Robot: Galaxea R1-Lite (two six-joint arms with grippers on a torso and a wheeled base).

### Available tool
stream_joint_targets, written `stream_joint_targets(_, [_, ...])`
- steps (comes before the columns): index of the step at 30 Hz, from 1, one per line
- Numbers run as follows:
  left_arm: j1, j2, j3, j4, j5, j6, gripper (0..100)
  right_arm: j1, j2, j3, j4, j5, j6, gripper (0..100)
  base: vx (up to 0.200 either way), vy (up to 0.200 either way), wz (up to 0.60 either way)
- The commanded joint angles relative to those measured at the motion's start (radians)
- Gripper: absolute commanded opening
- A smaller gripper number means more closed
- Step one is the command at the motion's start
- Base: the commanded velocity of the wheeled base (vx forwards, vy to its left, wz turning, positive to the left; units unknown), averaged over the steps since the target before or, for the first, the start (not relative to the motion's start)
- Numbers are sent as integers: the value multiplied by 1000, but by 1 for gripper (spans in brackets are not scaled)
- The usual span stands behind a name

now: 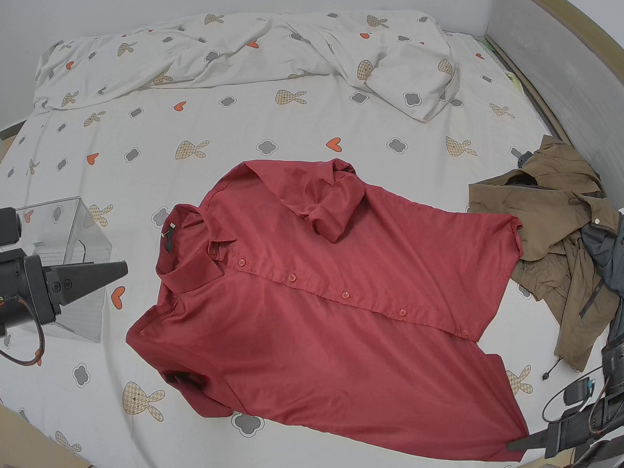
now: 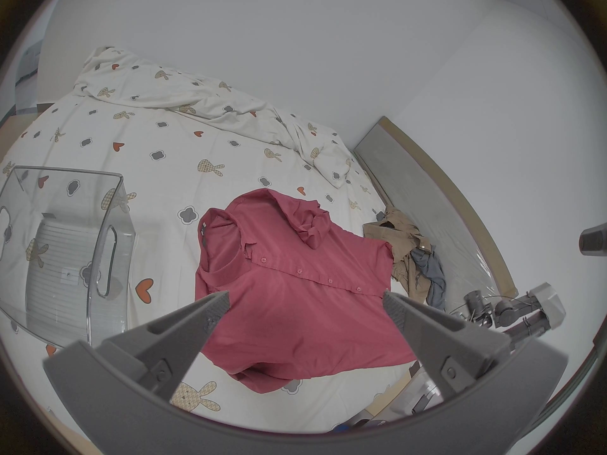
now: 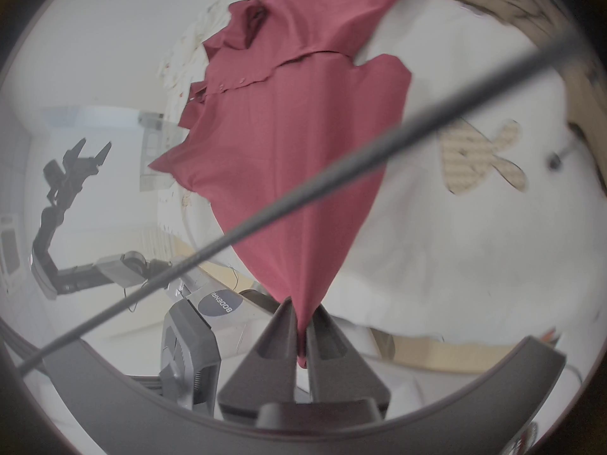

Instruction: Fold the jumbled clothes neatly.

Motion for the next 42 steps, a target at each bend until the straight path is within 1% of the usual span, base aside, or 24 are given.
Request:
stream_joint_targets(1, [-21, 25, 1, 4, 11, 0, 100, -141, -191, -114, 82, -1, -17, 0, 0, 0, 0])
stream_joint_targets(2, [-27, 29, 4, 4, 34, 0, 100, -161, -155, -129, 82, -3, -39, 0, 0, 0, 0])
stream_joint_targets(4, [-33, 34, 7, 4, 60, 0, 100, -175, -122, -141, 82, -1, -57, 0, 0, 0, 0])
stream_joint_targets(7, [-47, 37, 6, 4, 86, 0, 100, -175, -73, -155, 82, -1, -83, 0, 0, 0, 0])
stream_joint_targets(12, [-62, 38, 6, 7, 94, -2, 100, -160, -3, -168, 82, -1, -93, 0, 0, 0, 0])
stream_joint_targets(15, [-62, 38, 6, 9, 95, -2, 100, -152, 10, -163, 86, 0, -119, 0, 0, 0, 0])
stream_joint_targets(16, [-62, 37, 6, 9, 95, -2, 100, -147, 11, -161, 89, 0, -125, 100, 0, 0, 0])
stream_joint_targets(20, [-62, 35, 1, 22, 95, -2, 100, -141, 23, -166, 95, 0, -125, 100, 0, 0, 0])
stream_joint_targets(24, [-62, 34, -4, 42, 98, 0, 100, -157, 14, -184, 92, 0, -125, 100, 0, 0, 0])
stream_joint_targets(28, [-62, 32, -4, 42, 98, 0, 100, -203, 14, -235, 92, 0, -125, 100, 0, 0, 0])
stream_joint_targets(29, [-62, 32, -4, 41, 98, 0, 100, -226, 17, -267, 95, 0, -125, 100, 0, 0, 0])
stream_joint_targets(30, [-62, 32, -4, 41, 98, 0, 100, -227, 17, -270, 95, 0, -125, 100, 0, 0, 0])
stream_joint_targets(31, [-62, 31, -4, 41, 98, 0, 100, -250, 14, -304, 97, 2, -125, 100, 0, 0, 0])
stream_joint_targets(37, [-62, 34, -2, 41, 98, 0, 100, -258, 13, -393, 88, 4, -114, 100, 0, 0, 0])
stream_joint_targets(39, [-62, 35, -2, 41, 97, 0, 100, -262, 59, -401, 77, 2, -117, 100, 0, 0, 0])
stream_joint_targets(40, [-64, 35, -2, 41, 98, 1, 100, -272, 123, -408, 62, 2, -123, 100, 0, 0, 0])
stream_joint_targets(42, [-64, 35, -2, 39, 98, 1, 100, -304, 254, -439, -27, 4, -125, 100, 0, 0, 0])
